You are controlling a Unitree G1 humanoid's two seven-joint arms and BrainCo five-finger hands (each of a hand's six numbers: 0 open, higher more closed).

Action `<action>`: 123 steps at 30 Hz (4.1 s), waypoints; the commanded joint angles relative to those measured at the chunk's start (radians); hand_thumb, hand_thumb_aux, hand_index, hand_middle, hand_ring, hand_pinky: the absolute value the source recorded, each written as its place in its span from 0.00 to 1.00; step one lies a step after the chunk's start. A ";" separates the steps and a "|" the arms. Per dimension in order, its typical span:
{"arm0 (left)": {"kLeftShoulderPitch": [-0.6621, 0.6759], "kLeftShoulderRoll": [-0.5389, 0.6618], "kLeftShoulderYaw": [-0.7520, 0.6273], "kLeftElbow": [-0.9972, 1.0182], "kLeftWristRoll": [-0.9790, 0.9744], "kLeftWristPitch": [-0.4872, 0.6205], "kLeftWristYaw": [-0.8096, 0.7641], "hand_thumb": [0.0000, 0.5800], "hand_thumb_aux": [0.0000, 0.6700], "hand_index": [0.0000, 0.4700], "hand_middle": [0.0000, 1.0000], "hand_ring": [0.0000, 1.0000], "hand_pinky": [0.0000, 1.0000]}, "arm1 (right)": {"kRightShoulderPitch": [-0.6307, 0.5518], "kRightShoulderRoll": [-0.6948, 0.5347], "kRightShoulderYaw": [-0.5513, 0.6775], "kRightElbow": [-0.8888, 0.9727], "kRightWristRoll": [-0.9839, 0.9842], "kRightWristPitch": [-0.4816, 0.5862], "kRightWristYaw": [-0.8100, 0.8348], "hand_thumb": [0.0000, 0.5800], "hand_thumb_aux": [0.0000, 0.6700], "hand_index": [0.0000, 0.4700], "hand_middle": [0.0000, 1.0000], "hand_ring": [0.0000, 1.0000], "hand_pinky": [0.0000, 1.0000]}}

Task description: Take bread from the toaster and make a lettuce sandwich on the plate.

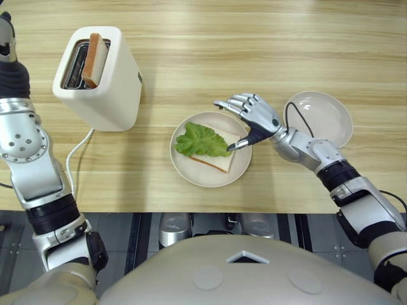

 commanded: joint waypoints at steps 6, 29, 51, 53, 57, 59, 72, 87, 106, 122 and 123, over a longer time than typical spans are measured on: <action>0.010 0.001 0.021 0.036 -0.010 0.017 0.003 0.00 0.00 0.00 0.00 0.00 0.00 | 0.003 -0.010 -0.059 -0.029 0.023 0.026 0.022 0.00 0.00 0.00 0.00 0.00 0.00; -0.021 0.063 -0.220 0.353 0.338 0.016 0.164 0.00 0.00 0.00 0.00 0.00 0.00 | 0.084 0.124 0.110 -0.062 -0.164 0.210 0.033 0.80 0.55 0.54 0.00 0.00 0.00; -0.020 0.083 -0.222 0.363 0.366 0.011 0.217 0.00 0.00 0.00 0.00 0.00 0.00 | 0.103 0.072 0.113 -0.156 -0.094 0.181 0.074 0.90 0.68 0.66 0.00 0.00 0.00; -0.019 0.083 -0.222 0.364 0.365 0.011 0.218 0.00 0.00 0.00 0.00 0.00 0.00 | 0.109 0.066 0.105 -0.178 -0.084 0.180 0.089 0.90 0.68 0.67 0.00 0.00 0.00; -0.017 0.078 -0.225 0.364 0.363 0.007 0.220 0.00 0.00 0.00 0.00 0.00 0.00 | 0.129 0.066 0.106 -0.193 -0.077 0.175 0.116 0.88 0.65 0.64 0.00 0.00 0.00; -0.014 0.075 -0.227 0.363 0.362 0.005 0.220 0.00 0.00 0.00 0.00 0.00 0.00 | 0.142 0.072 0.118 -0.174 -0.085 0.171 0.122 0.88 0.65 0.63 0.00 0.00 0.00; 0.000 0.073 -0.225 0.353 0.357 0.003 0.220 0.00 0.00 0.00 0.00 0.00 0.00 | 0.177 0.082 0.133 -0.165 -0.087 0.159 0.149 0.88 0.65 0.64 0.00 0.00 0.00; -0.003 0.071 -0.225 0.357 0.353 -0.001 0.218 0.00 0.00 0.00 0.00 0.00 0.00 | 0.194 0.091 0.139 -0.149 -0.087 0.152 0.157 0.89 0.67 0.66 0.00 0.00 0.00; 0.003 0.073 -0.221 0.352 0.338 -0.005 0.210 0.00 0.00 0.00 0.00 0.00 0.00 | 0.198 0.101 0.152 -0.119 -0.094 0.153 0.169 0.90 0.69 0.68 0.00 0.00 0.00; 0.010 0.074 -0.218 0.350 0.330 -0.012 0.207 0.00 0.00 0.00 0.00 0.00 0.00 | 0.193 0.118 0.141 -0.075 -0.062 0.161 0.207 0.94 0.76 0.74 0.00 0.00 0.00; 0.011 0.074 -0.218 0.350 0.330 -0.012 0.207 0.00 0.00 0.00 0.00 0.00 0.00 | 0.192 0.119 0.142 -0.071 -0.060 0.162 0.211 0.94 0.76 0.74 0.00 0.00 0.00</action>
